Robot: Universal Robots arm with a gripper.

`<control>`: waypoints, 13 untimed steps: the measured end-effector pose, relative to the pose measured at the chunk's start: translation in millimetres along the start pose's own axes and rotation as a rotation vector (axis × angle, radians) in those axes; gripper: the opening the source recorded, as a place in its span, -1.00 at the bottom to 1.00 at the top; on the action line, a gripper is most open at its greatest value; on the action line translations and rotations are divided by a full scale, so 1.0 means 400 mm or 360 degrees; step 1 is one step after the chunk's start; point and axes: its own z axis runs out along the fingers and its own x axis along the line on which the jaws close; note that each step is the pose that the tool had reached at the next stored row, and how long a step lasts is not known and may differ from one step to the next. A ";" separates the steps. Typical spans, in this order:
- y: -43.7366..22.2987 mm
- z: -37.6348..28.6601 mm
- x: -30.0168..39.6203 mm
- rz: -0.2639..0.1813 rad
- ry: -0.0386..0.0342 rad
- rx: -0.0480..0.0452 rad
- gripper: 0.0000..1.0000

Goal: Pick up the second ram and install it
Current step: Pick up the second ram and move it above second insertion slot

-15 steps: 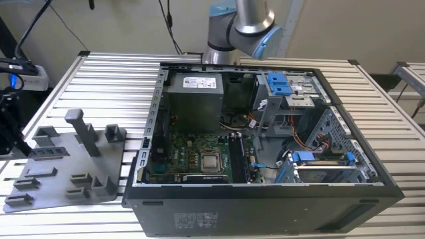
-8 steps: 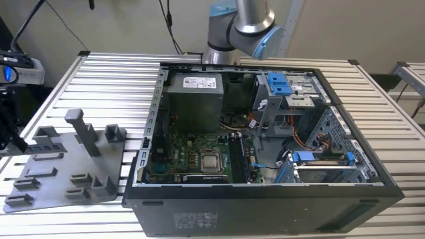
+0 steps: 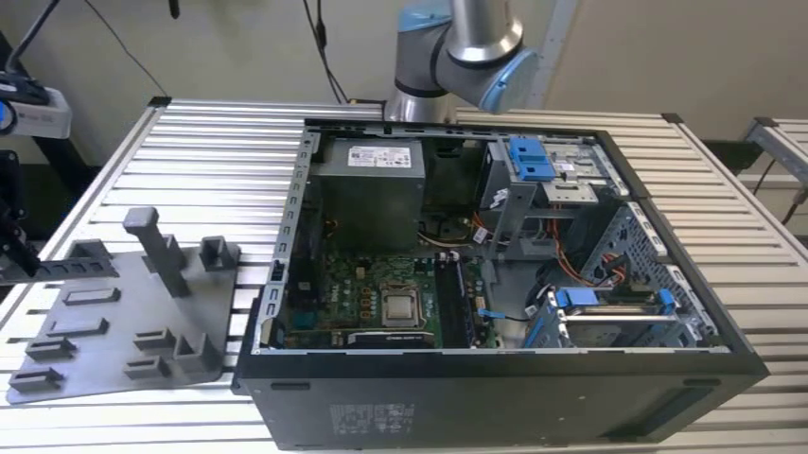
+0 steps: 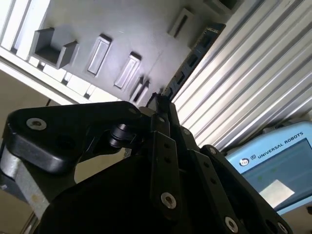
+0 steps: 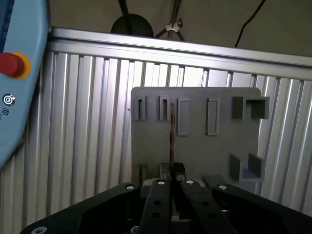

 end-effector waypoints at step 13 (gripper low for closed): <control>0.000 -0.064 -0.001 0.0000 0.0000 0.0000 -0.72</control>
